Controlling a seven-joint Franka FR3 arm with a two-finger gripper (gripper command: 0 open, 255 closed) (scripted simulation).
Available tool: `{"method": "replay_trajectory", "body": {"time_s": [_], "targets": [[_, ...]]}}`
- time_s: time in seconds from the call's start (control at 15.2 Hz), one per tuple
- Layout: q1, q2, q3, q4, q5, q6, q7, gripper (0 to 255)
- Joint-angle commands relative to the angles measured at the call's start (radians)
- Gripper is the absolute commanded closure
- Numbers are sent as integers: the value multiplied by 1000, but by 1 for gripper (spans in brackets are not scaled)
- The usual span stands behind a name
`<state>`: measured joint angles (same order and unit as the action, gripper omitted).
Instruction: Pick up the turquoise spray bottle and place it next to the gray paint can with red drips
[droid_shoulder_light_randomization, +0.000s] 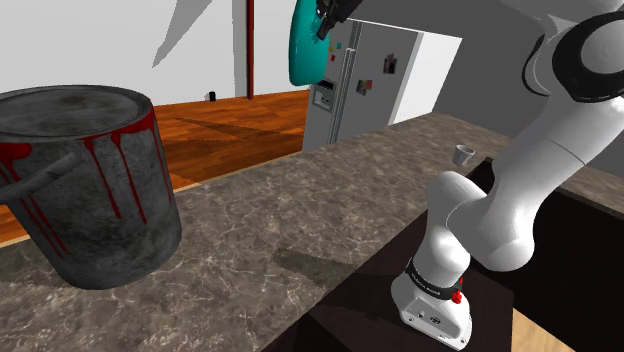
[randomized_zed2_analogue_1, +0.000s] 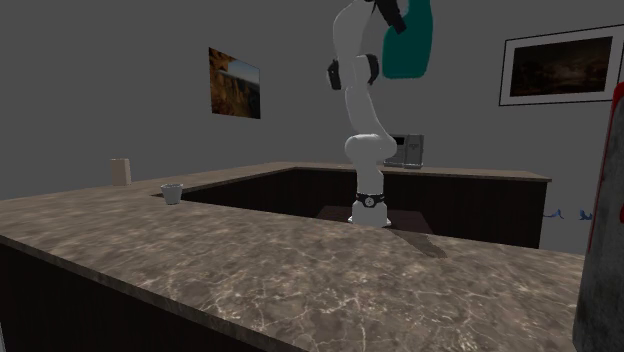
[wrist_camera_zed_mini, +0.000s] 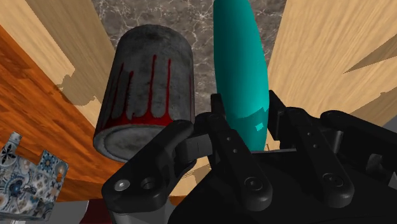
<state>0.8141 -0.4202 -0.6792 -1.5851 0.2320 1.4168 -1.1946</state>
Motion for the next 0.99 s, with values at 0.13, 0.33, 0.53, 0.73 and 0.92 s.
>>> {"method": "replay_trajectory", "body": {"time_s": [0.13,0.33,0.53,0.73,0.92], "targets": [[33,69,26,29,40,47,49,255],[58,128,42,60,71,79,82,255],[84,197,51,106,106,103,111,255],[104,277,55,167,148,118,137,255],[118,368,54,247,197,123,160,255]]}}
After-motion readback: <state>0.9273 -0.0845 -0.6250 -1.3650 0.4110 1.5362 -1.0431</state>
